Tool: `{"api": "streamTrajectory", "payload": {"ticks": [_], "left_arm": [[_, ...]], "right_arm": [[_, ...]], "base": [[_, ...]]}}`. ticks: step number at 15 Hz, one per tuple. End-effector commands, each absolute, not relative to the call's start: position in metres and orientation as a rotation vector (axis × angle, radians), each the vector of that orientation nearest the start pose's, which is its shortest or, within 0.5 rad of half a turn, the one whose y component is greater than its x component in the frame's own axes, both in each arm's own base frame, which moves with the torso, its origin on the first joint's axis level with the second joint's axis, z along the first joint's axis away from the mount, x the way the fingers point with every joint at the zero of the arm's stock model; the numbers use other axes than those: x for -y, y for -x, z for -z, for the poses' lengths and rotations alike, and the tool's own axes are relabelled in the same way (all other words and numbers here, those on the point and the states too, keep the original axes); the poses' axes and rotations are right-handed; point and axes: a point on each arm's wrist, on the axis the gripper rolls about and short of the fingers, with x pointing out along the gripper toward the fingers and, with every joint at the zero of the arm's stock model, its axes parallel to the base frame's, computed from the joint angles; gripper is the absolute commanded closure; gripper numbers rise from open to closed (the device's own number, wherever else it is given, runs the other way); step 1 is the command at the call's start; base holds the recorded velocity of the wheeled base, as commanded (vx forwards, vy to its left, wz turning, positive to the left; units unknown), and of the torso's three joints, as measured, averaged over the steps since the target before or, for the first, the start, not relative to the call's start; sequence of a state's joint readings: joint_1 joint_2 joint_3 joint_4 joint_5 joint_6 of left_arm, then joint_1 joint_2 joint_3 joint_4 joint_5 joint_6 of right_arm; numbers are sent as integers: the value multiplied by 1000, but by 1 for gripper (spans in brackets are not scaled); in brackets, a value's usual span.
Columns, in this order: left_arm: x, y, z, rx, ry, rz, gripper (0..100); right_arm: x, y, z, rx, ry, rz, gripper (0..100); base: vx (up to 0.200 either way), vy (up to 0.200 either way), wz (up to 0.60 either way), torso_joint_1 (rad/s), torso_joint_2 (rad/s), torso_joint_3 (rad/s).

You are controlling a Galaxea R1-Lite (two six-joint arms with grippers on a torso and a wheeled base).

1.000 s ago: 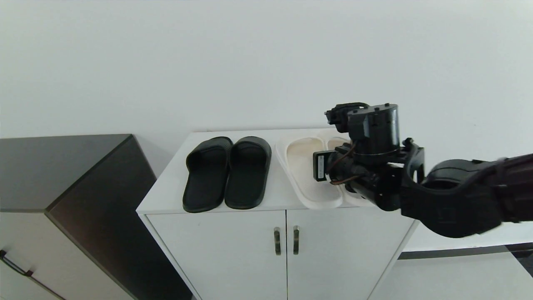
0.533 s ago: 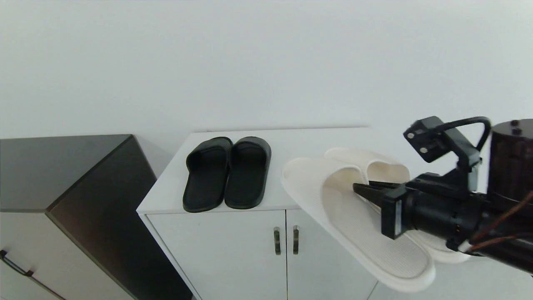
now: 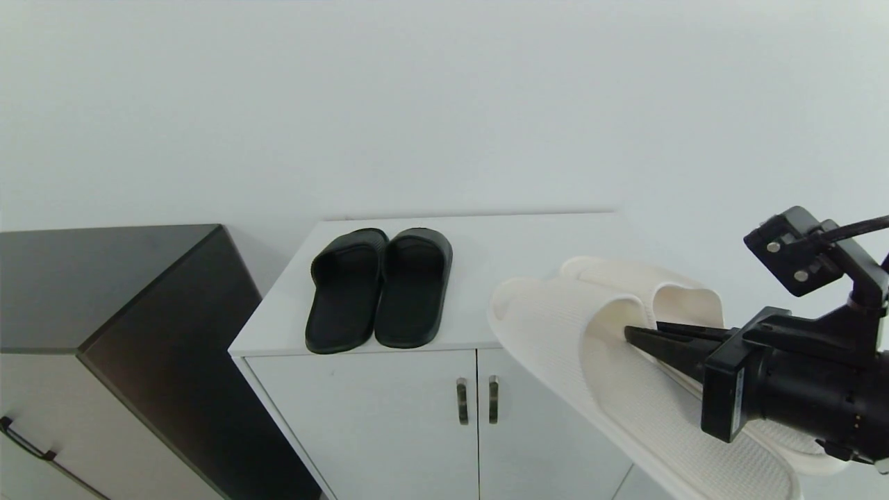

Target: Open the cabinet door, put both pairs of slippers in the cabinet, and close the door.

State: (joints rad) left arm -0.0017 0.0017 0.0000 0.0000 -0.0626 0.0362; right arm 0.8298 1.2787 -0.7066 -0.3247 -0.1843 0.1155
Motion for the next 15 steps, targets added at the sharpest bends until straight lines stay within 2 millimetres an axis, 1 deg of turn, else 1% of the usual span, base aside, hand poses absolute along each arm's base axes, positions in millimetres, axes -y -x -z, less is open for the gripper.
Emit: {"api": "streamTrajectory", "payload": {"ticks": [1,7,15], "left_arm": [[1,23,-76,0,-35,64,100],[1,23,-76,-2,-35,64,100],[1,23,-76,-2,-35,64,100]], "right_arm": [[-144,-137,-231,-255,11,-628,100],[-144,-136,-225,-268,33,-663,100],[-141,-138,-223,-274,46,-659,100]], "base": [[-200,0,0,2,7,-2],[-200,0,0,5,-1,1],[0,0,0,0,0,0]]}}
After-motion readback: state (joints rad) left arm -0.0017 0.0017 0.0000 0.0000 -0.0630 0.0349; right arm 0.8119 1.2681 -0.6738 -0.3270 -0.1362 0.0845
